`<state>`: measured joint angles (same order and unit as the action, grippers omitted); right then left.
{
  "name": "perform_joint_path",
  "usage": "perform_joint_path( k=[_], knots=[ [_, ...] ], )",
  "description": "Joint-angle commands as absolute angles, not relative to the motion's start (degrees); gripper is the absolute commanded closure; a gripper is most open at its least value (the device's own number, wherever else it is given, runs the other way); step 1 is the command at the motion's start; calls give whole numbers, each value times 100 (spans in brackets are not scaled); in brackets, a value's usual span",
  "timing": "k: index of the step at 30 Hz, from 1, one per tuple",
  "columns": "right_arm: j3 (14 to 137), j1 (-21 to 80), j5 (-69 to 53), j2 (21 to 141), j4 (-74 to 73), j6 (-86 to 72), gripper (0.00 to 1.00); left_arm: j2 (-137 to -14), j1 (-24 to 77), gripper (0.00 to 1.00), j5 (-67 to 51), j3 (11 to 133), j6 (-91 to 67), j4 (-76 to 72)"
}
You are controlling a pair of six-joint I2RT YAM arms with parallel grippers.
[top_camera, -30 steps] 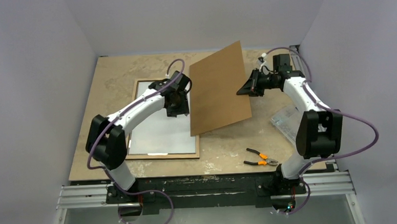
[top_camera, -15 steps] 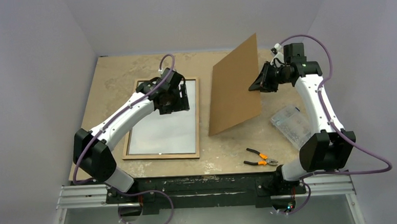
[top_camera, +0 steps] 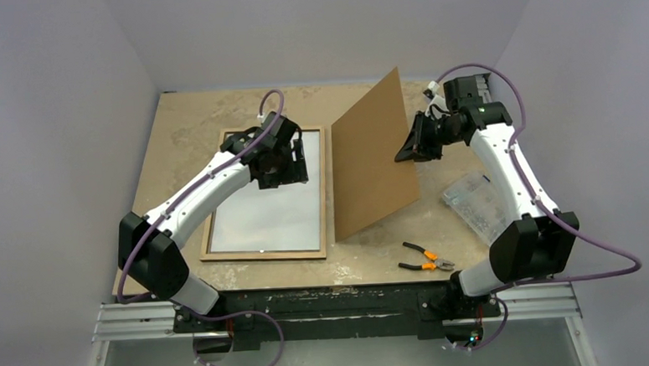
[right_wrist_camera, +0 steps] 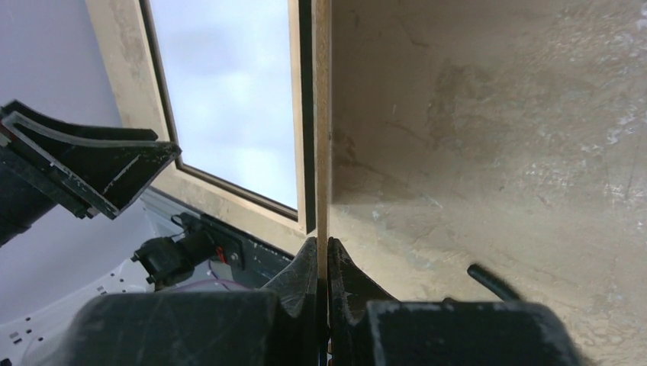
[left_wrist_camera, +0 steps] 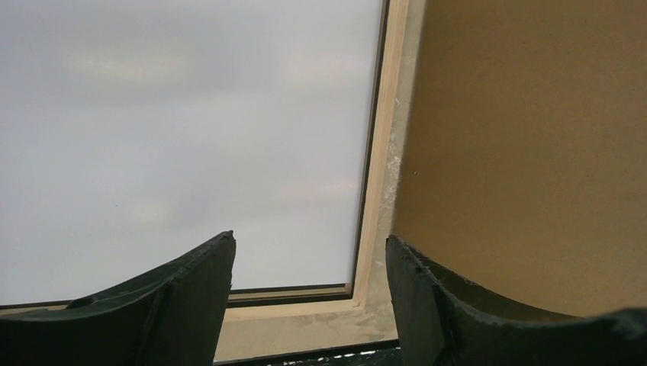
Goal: Put the photo into the frame
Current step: Turn over the photo frame item at the center of the board.
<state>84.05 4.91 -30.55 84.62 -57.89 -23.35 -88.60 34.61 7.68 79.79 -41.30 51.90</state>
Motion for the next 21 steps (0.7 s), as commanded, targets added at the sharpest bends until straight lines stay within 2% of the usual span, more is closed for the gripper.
perform_joint_path(
  k=[1, 18, 20, 21],
  knots=[
    [8413, 720, -3029, 8135, -5819, -2365, 100, -8623, 3425, 30, 726, 8084, -4175, 5217],
    [9013, 1628, -2895, 8269, -6180, -2518, 100, -8614, 3377, 30, 686, 8099, -4219, 5315],
    [9035, 1673, -2946, 8227, -6121, -2546, 96, -8597, 3379, 30, 691, 8086, -4219, 5314],
    [9062, 1690, -2964, 8205, -6085, -2568, 90, -8586, 3373, 30, 686, 8086, -4226, 5309]
  ],
)
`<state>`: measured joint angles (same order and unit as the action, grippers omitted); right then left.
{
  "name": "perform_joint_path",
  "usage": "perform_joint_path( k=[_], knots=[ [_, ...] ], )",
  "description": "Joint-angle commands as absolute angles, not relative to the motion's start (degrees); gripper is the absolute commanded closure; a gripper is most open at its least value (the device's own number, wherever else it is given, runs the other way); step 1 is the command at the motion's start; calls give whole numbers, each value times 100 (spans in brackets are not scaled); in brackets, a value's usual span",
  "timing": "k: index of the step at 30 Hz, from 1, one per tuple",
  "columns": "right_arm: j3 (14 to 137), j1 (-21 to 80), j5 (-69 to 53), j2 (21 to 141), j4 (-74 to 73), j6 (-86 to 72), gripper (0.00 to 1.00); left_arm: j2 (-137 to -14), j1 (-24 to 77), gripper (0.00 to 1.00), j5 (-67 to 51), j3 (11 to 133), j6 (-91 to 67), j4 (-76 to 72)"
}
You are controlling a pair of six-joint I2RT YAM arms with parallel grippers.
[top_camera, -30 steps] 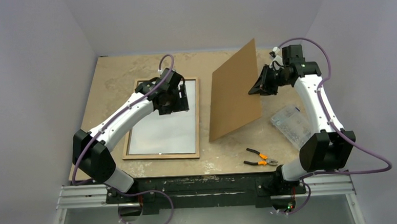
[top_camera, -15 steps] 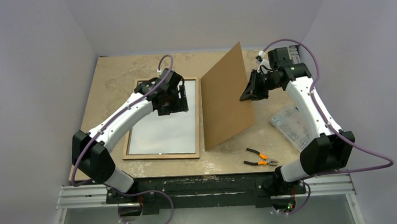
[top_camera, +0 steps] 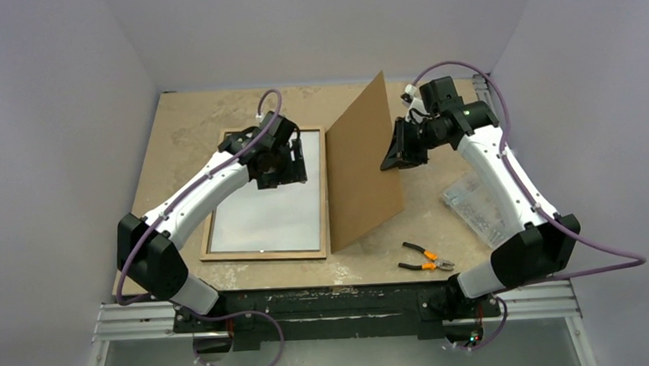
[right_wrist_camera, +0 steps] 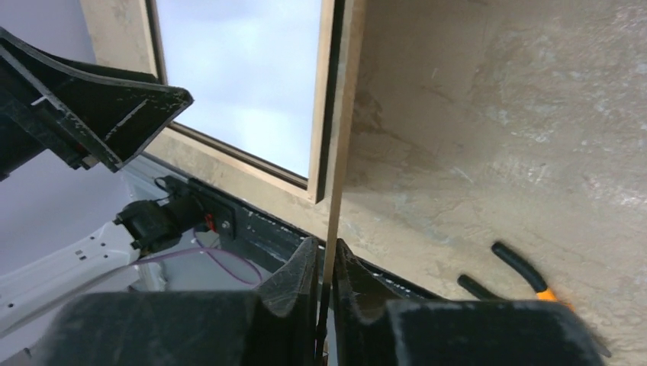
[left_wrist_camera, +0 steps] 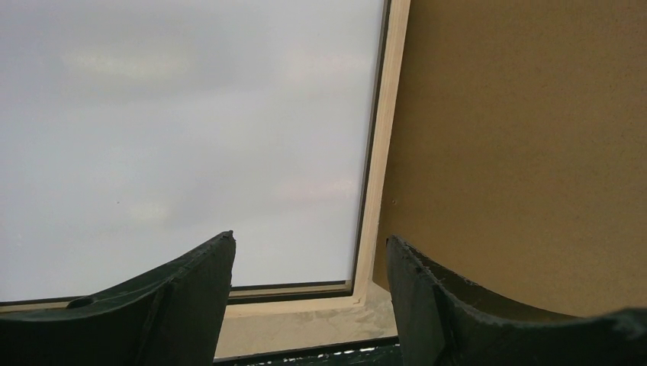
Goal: Put the photo into the frame
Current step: Turn over the photo frame item at the center of the board.
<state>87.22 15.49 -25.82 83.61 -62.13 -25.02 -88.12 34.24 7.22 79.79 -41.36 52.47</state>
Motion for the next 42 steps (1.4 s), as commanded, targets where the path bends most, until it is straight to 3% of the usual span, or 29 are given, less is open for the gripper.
perform_joint_path(
  k=[1, 7, 12, 28, 42],
  knots=[
    [9088, 1708, -2989, 8191, -6057, -2586, 83, -8575, 3375, 30, 679, 8086, -4227, 5306],
    [9251, 1826, -3207, 8168, -5775, -2744, 51, -8417, 3285, 29, 282, 8071, -4252, 5171],
    [9468, 2020, -3292, 8294, -5517, -2901, 39, -8128, 3104, 28, -355, 7939, -4282, 4823],
    [9963, 3006, -3430, 8879, -4972, -3209, 35, -7533, 2275, 18, -2583, 7772, -4821, 3259],
    [9538, 3425, -4140, 8866, -3876, -3674, 34, -7673, 2175, 12, -3217, 8155, -4933, 2765]
  ],
)
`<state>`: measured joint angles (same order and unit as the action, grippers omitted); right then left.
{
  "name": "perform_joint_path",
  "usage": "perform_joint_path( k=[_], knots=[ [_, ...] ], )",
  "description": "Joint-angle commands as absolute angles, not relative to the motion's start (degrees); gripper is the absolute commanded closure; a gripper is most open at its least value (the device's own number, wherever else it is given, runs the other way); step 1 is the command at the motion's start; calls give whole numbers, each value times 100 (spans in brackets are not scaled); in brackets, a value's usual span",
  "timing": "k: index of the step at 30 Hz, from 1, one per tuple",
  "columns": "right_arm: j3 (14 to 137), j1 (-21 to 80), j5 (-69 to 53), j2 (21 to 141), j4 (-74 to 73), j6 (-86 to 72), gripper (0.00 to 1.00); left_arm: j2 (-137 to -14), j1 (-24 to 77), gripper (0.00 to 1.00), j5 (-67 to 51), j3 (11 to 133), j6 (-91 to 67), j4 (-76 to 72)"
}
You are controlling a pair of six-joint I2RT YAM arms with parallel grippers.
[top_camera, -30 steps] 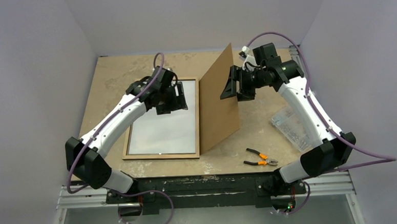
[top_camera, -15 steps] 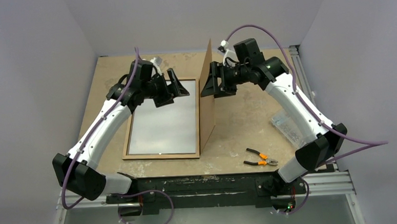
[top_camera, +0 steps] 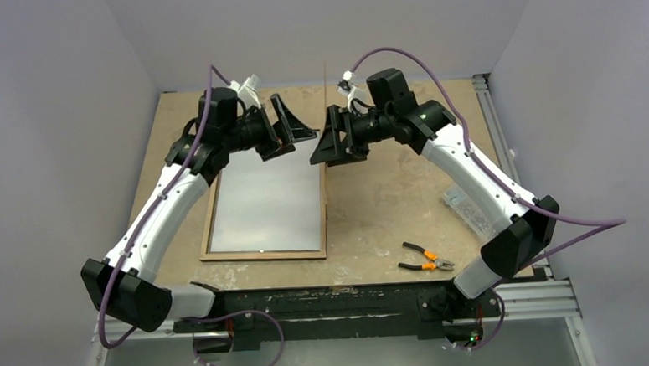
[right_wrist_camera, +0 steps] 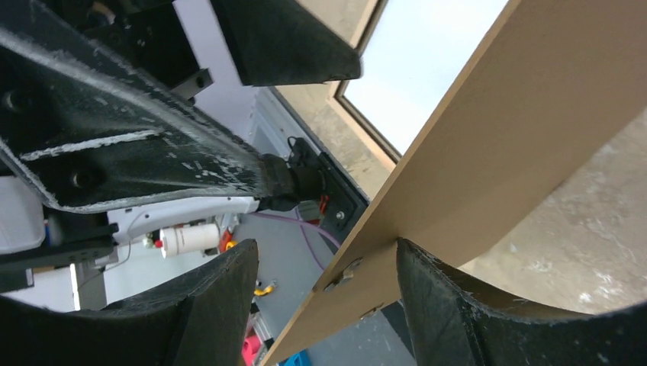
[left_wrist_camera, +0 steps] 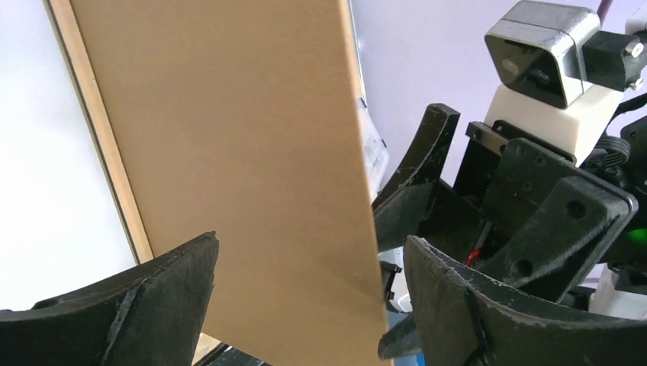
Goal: Put the photo into the frame
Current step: Turn over the photo frame item at the center of the board.
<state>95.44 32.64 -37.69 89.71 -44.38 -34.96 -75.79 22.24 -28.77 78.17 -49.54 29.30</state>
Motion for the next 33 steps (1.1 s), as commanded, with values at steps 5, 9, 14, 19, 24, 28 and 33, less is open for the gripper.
perform_joint_path(
  k=[5, 9, 14, 19, 24, 28, 33],
  knots=[
    [9426, 3480, -4215, 8876, -3684, -3729, 34, -8014, 2170, 12, -3223, 8565, -4545, 3358],
    [9287, 3481, -4347, 8860, -3494, -3821, 34, -8274, 2170, 13, -3200, 8821, -4303, 3675],
    [9291, 3476, -4188, 8732, -3615, -3736, 34, -8652, 2170, 20, -2626, 9316, -3818, 4509],
    [9373, 3442, -3693, 8719, -4147, -3451, 34, -8979, 2171, 40, -1860, 9728, -3432, 5322],
    [8986, 3282, -3632, 8596, -4104, -3437, 34, -9076, 2171, 72, -1288, 9803, -3208, 5696],
    [8665, 3034, -3629, 8479, -4057, -3396, 34, -9075, 2170, 95, -1284, 9682, -3203, 5660],
    [8106, 2454, -3746, 8166, -3846, -3330, 34, -8945, 2171, 100, -1969, 9493, -3438, 5163]
  ],
)
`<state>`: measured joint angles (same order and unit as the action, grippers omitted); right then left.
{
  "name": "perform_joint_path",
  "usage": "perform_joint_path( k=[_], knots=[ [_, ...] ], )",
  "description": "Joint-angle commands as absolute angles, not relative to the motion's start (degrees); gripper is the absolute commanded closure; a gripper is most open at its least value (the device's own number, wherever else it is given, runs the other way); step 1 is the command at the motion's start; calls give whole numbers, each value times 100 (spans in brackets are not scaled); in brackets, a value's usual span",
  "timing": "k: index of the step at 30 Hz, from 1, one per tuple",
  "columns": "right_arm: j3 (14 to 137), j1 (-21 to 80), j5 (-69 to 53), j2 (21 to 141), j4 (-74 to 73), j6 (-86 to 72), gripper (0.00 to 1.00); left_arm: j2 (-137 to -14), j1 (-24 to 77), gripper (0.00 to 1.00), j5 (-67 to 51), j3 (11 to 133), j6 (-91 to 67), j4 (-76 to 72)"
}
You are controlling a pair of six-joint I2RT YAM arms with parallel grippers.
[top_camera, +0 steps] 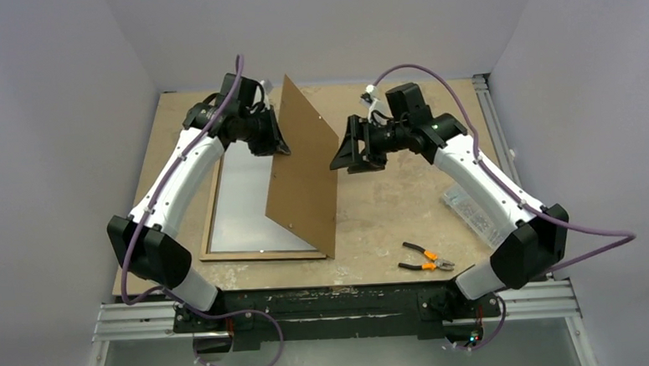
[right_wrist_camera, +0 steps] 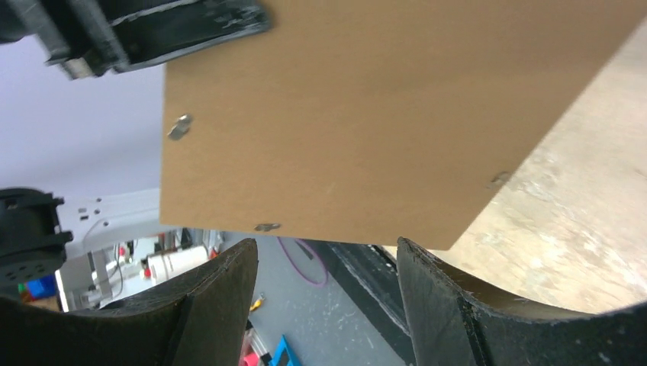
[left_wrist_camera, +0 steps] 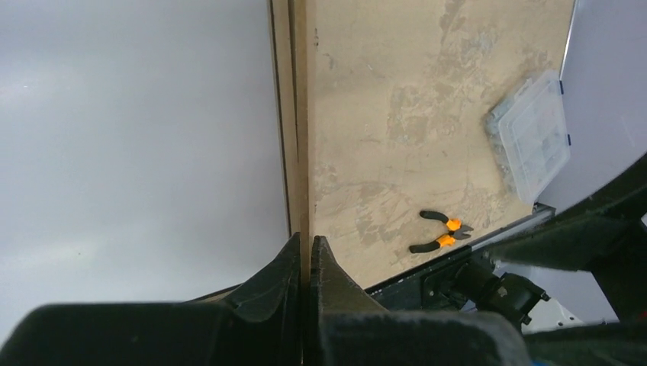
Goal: Put the photo into the frame
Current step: Turn over the photo frame item at the center of the board.
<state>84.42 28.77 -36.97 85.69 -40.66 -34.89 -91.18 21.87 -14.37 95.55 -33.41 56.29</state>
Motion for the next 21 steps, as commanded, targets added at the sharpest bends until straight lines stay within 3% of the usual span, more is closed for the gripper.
perform_joint_path(
  k=[1, 11, 21],
  knots=[
    [7987, 2323, -3730, 8094, -3819, -3304, 33, -8899, 2171, 100, -2105, 9458, -3539, 5020],
    [6870, 1006, -3782, 7155, -3603, -2971, 9, -7683, 1747, 100, -3049, 8599, -4587, 3485],
    [5805, 311, -5364, 6882, -2096, -3478, 9, -6336, 1184, 100, -4036, 7103, -6009, 1638]
  ],
)
